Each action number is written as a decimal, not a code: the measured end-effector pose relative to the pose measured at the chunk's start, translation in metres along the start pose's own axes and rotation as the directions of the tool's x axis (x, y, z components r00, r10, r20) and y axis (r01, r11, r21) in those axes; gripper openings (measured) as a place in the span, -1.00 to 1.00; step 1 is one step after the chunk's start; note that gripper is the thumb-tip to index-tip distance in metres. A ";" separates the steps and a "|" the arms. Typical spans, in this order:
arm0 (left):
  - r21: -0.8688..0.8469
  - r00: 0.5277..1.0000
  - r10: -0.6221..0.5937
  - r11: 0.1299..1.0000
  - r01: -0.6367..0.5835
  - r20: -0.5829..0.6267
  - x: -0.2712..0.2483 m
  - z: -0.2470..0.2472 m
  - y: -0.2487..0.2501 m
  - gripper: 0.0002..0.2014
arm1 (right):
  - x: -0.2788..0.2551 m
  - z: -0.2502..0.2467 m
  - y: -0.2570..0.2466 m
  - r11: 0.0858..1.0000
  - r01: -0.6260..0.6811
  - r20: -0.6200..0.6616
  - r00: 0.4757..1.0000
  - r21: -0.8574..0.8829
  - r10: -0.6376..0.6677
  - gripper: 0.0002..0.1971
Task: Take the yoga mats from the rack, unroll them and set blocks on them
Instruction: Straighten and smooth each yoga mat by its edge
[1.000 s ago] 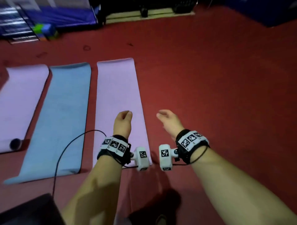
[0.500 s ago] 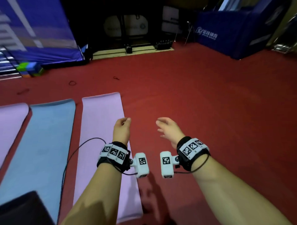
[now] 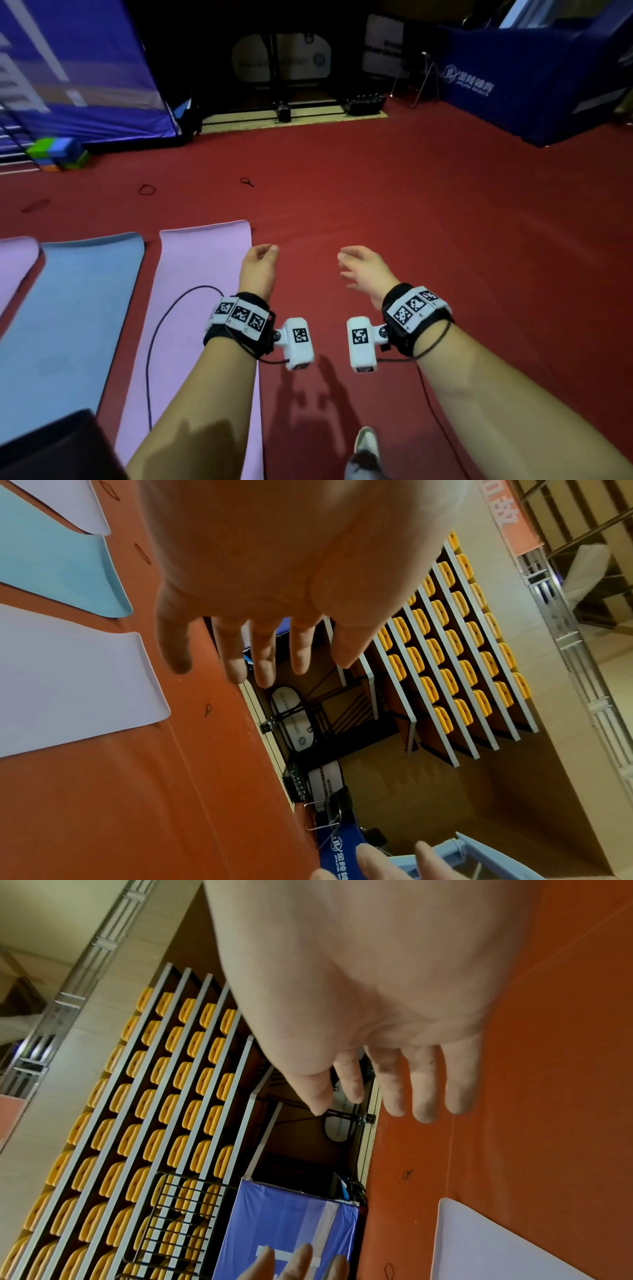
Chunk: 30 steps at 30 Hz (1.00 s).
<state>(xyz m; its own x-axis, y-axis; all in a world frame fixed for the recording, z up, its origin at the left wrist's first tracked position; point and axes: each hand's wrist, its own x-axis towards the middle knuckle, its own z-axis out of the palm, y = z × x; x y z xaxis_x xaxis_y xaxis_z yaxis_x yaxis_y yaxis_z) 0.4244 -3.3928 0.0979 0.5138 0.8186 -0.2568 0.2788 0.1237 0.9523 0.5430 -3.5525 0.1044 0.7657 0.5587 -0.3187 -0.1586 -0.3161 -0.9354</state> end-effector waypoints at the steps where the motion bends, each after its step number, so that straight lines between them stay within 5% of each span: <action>1: 0.001 1.000 -0.015 1.000 0.015 -0.006 0.017 0.014 0.011 -0.68 | 0.024 -0.011 -0.010 1.000 -0.014 0.015 1.000 -0.004 0.014 -0.79; 12: -0.063 0.979 -0.070 0.996 0.059 -0.191 0.211 0.080 0.078 -0.79 | 0.258 -0.020 -0.109 0.999 0.000 0.179 0.984 -0.033 0.006 -0.84; 30: -0.098 0.950 -0.125 0.990 0.101 -0.286 0.661 0.115 0.201 -0.76 | 0.703 0.081 -0.285 0.995 -0.036 0.267 0.962 -0.092 0.059 -0.96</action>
<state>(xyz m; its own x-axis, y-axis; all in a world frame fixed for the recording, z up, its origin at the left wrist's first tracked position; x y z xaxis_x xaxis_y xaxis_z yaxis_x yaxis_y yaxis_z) 0.9135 -2.8911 0.1010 0.2215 0.9226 -0.3159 0.2482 0.2599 0.9332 1.0762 -3.0075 0.1349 0.5605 0.7235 -0.4030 -0.1279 -0.4051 -0.9053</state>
